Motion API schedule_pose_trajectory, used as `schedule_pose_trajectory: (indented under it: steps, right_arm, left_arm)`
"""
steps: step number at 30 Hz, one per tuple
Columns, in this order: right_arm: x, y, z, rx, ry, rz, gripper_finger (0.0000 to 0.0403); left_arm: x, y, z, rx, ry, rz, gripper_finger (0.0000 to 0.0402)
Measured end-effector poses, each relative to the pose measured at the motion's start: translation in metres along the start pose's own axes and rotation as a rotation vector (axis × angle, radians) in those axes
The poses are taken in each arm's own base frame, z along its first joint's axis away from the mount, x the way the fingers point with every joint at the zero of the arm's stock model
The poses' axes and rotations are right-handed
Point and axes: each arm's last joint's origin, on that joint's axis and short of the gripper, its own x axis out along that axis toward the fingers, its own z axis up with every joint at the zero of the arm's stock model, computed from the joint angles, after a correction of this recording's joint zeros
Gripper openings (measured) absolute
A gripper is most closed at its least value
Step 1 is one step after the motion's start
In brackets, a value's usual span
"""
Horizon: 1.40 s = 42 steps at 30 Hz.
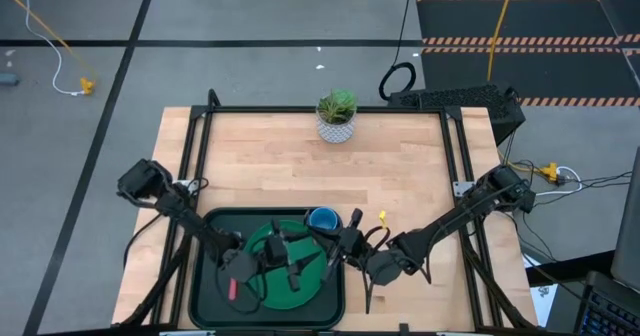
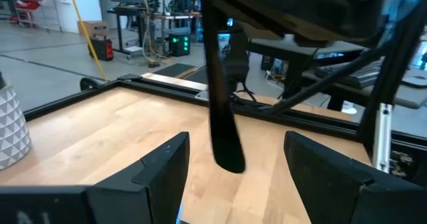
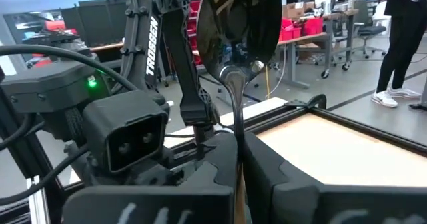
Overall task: Pick and place plate/cup/fork/spoon on tray
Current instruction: Put the black spoon on the black tray to the left of the red fork
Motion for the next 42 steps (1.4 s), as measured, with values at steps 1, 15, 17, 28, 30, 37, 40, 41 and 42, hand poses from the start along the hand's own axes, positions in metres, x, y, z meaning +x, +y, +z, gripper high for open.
schedule_pose_trajectory:
  steps: [1, 15, 17, 28, 30, 37, 40, 41, 42]
  right_arm:
    - [0.001, 0.000, 0.000, 0.000, -0.001, -0.002, 0.0000]
    - [0.000, 0.000, 0.000, -0.021, -0.001, -0.002, 0.0000]
    - [0.000, 0.000, 0.000, -0.027, 0.000, -0.002, 0.0000]
    - [-0.007, 0.005, -0.001, -0.031, 0.003, 0.021, 0.0004]
    - [-0.009, 0.006, -0.001, -0.031, 0.005, 0.028, 0.0015]
    - [-0.023, 0.014, -0.004, -0.129, 0.018, 0.068, 0.0080]
    - [-0.026, 0.017, -0.006, -0.171, 0.044, 0.156, 0.0116]
    - [-0.027, 0.018, -0.007, -0.186, 0.057, 0.195, 0.0128]
    - [-0.028, 0.019, -0.008, -0.199, 0.070, 0.232, 0.0139]
  left_arm:
    - [0.001, 0.001, 0.000, 0.000, 0.000, 0.003, 0.0246]
    - [0.004, 0.003, 0.000, -0.081, -0.002, 0.015, 0.0074]
    - [0.004, 0.003, 0.001, -0.094, -0.002, 0.018, 0.0039]
    - [-0.001, 0.002, 0.005, -0.100, 0.009, -0.006, 0.0006]
    - [-0.004, 0.001, 0.007, -0.089, 0.019, -0.013, 0.0007]
    - [-0.016, -0.002, 0.020, -0.103, 0.036, -0.098, 0.0006]
    - [-0.021, -0.003, 0.025, -0.101, 0.047, -0.128, 0.0007]
    - [-0.022, -0.004, 0.025, -0.103, 0.052, -0.148, 0.0007]
    - [-0.023, -0.005, 0.025, -0.101, 0.057, -0.171, 0.0005]
